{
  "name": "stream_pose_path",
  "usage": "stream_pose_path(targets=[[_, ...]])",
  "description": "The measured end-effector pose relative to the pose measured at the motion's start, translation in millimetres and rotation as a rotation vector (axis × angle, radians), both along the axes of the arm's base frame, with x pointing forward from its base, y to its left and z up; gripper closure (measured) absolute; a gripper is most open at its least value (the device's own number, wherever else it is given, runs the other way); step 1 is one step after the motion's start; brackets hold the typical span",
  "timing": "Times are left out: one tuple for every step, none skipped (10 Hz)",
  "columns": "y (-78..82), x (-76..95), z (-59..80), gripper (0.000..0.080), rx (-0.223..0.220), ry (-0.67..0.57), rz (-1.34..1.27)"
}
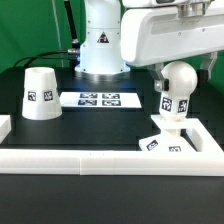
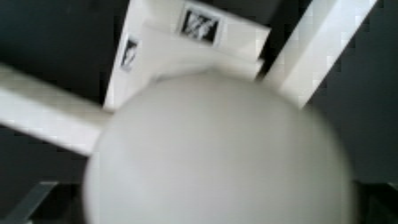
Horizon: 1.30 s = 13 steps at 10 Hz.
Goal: Assemble lamp
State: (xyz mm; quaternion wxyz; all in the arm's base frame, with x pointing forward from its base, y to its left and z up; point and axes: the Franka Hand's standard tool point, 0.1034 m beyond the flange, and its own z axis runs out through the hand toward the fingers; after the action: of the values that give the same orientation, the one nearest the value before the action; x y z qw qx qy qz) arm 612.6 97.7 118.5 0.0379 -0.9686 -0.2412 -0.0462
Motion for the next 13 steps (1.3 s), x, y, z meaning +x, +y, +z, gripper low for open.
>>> stream_pose_path(targets=[[-2.4,-0.5,-0.9,0.0100,-0.001,0.002,-0.001],[-4.0,0.5,-0.3,0.0100,-0.001,0.000,-0.001],[-4.9,0.2,-0.8,0.0100,-0.001,0.001,0.000],[-7.5,-0.7,-2.0,0.0100,-0.002,0.003,0.000],[-8.2,-1.4,-2.5,0.0223,-0.002,0.004,-0.002],[-8.3,-1.6,-2.6,0.0227,-0.002,0.002,-0.003],[-7.7,-0.7,-2.5,0.0227,0.001,-0.011,-0.009],[-6.6,0.7,-2.2,0.0227,0.004,-0.023,-0.019],[-6.7,0.8,-2.2,0.0227,0.005,-0.021,-0.039],[-6.7,0.8,-2.2,0.0226,0.005,-0.021,-0.038],[-6.4,0.8,-2.1,0.0226,0.008,-0.019,-0.060],[-5.8,0.8,-2.1,0.0226,0.018,-0.010,-0.153],[-3.9,1.6,-2.3,0.0226,0.029,-0.001,-0.242]])
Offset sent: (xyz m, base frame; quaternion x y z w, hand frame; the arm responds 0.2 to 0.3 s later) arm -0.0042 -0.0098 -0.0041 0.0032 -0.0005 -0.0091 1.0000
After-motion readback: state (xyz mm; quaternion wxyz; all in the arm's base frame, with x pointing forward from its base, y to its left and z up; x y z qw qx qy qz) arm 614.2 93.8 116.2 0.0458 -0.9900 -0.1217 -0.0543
